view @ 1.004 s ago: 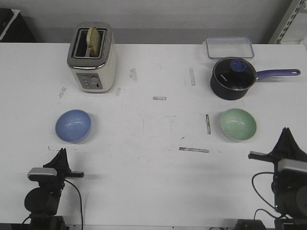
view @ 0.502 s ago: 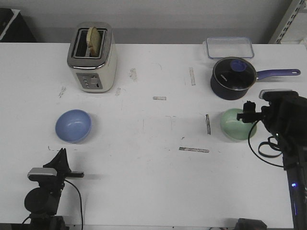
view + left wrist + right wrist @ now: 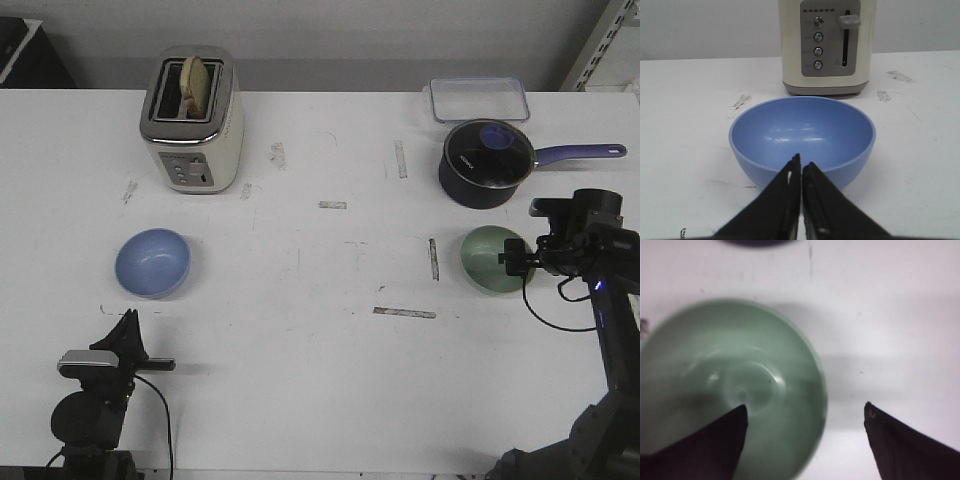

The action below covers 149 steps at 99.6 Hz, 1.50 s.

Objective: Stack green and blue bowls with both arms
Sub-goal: 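Move the right gripper forward to the rim of the pale green bowl, then grasp the green bowl rim with the right gripper and lift, then carry the green bowl toward the table center and set it down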

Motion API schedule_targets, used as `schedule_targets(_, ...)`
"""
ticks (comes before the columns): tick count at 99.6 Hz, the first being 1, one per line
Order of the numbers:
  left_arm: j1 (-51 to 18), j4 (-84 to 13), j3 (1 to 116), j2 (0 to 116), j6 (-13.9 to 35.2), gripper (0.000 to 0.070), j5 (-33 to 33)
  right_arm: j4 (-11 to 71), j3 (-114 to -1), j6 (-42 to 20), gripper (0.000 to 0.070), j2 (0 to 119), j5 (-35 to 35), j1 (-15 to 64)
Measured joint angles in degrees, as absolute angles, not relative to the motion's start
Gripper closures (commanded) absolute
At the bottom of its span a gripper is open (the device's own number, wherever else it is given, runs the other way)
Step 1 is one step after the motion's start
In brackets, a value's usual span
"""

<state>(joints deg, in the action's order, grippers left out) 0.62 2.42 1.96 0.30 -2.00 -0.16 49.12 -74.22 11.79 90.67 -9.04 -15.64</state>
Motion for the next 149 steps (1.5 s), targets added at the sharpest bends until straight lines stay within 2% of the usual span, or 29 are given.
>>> schedule_targets(5,0.62,2.42,1.96,0.30,-2.00,0.0698,-0.16,48.49,-74.22,11.84,0.0270,92.40,-9.04,-15.62)
schedule_targets(9,0.62,2.42,1.96,0.30,-2.00,0.0698,-0.16,47.99,-74.22,11.88,0.0315,93.62,-9.04,-15.62)
schedule_targets(23,0.62,2.42,1.96,0.30,-2.00,0.0698,-0.16,47.31,-74.22,11.90,0.0603,96.31,-9.04,-15.59)
schedule_targets(29,0.62,2.42,1.96,0.30,-2.00,0.0698,-0.16,47.27,-74.22,11.90,0.0698,96.38,-9.04,-15.62)
schedule_targets(80,0.62,2.42,1.96,0.30,-2.00,0.0698,-0.16,47.33,-76.09,11.68,0.0700,93.27,-9.45,-14.90)
schedule_targets(91,0.62,2.42,1.96,0.30,-2.00,0.0698,-0.16,47.55,-79.11,10.39,0.0700,89.25,-12.34,-12.73)
schedule_targets(115,0.62,2.42,1.96,0.30,-2.00,0.0698,-0.16,46.17,-82.59,6.94,0.0700,83.29,-17.63,1.08)
schedule_targets(149,0.62,2.42,1.96,0.30,-2.00,0.0698,-0.16,47.09,-82.21,6.11,0.0700,89.52,-17.78,24.58)
